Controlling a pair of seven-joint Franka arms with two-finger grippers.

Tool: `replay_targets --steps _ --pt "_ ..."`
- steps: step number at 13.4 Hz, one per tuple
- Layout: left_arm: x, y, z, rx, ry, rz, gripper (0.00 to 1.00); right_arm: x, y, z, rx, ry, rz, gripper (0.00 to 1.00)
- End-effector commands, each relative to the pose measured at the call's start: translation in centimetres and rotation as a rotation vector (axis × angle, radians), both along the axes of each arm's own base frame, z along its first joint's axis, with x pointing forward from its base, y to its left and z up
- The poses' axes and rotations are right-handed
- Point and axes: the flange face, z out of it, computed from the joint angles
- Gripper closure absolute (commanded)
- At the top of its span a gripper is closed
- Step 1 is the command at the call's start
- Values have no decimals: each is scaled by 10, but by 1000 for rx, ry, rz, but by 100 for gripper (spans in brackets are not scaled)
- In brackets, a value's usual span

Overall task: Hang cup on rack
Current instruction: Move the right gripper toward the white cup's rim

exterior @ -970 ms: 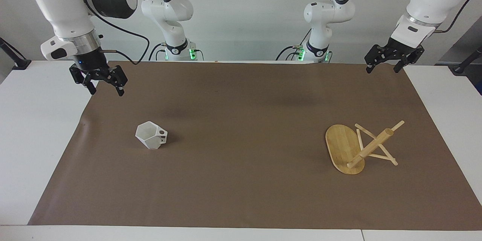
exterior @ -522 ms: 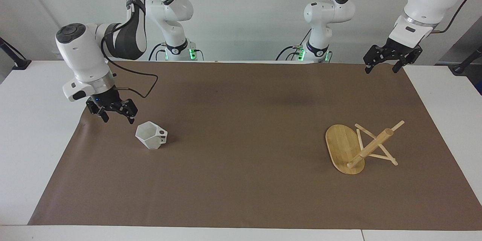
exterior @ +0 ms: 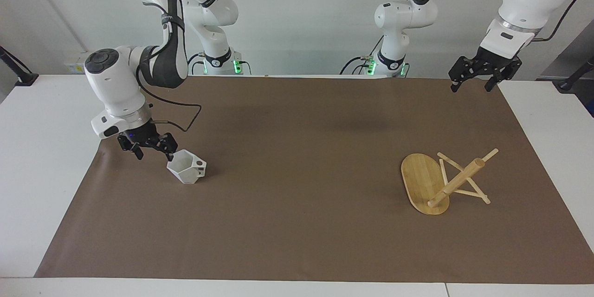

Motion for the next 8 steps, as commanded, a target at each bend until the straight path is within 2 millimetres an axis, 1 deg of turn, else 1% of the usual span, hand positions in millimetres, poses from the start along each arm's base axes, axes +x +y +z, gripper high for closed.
replay_targets --steps 1,2,5,8 --pt "-4 0 -2 10 -22 2 0 -6 1 -10 -11 2 30 0" --pt "-5 0 -5 11 -18 1 0 -7 1 -12 -10 7 28 0" --pt "-4 2 -5 11 -25 2 0 -9 1 -20 -9 19 28 0" --pt "-6 5 -9 12 -25 -2 0 -11 1 -38 -13 -12 26 0"
